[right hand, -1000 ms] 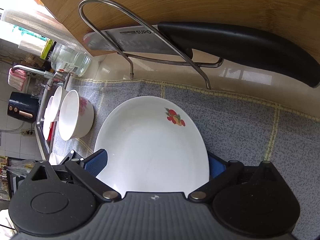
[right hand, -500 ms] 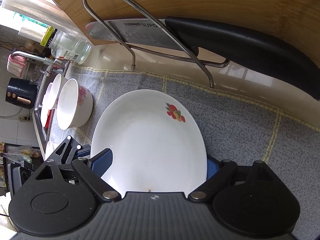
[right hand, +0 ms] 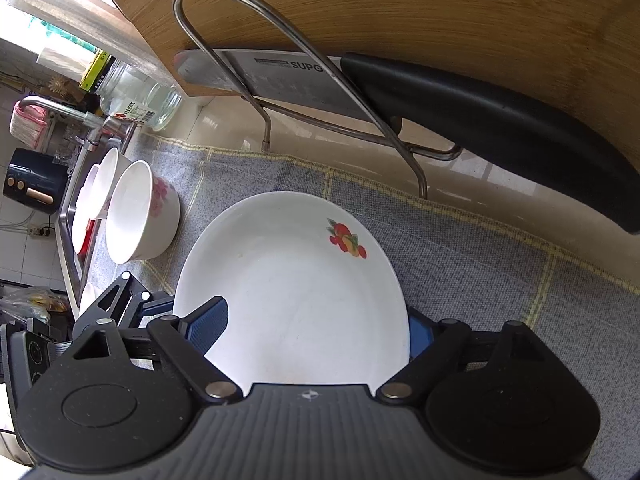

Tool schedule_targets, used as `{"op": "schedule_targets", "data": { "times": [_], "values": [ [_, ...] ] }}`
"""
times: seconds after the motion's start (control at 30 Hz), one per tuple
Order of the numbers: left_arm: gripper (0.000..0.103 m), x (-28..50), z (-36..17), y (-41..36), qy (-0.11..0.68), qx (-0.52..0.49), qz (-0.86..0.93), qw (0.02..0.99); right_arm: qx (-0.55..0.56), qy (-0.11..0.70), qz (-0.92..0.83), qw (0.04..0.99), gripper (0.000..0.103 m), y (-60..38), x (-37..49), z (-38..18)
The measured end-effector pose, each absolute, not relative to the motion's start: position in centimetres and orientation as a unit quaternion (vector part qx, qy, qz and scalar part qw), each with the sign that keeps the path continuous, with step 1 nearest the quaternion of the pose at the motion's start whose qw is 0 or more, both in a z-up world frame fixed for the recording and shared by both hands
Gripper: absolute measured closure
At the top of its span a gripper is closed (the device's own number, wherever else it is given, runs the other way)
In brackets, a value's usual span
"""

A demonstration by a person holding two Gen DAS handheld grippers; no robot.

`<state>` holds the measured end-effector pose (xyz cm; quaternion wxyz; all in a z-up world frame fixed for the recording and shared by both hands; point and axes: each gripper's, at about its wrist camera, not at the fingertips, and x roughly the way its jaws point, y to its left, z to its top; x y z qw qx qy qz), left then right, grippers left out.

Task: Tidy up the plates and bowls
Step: 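Lift the plate with both grippers and carry it toward the stacked plates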

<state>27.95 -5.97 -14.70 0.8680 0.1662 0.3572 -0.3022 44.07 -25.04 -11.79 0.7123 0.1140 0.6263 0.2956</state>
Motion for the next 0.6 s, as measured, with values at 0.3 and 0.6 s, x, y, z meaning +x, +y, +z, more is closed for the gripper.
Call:
{"op": "schedule_targets", "data": {
  "times": [0.3,0.6],
  "values": [
    [0.0,27.9,-14.6,-6.0,0.355,0.17,-0.303,0.868,0.096,0.634,0.298,0.707,0.018,-24.9,44.2,-11.7],
    [0.0,27.1,-14.3,-5.8,0.363,0.18,-0.3,0.863,0.091,0.641,0.296,0.702,0.017,-24.7,42.8,-11.6]
  ]
}}
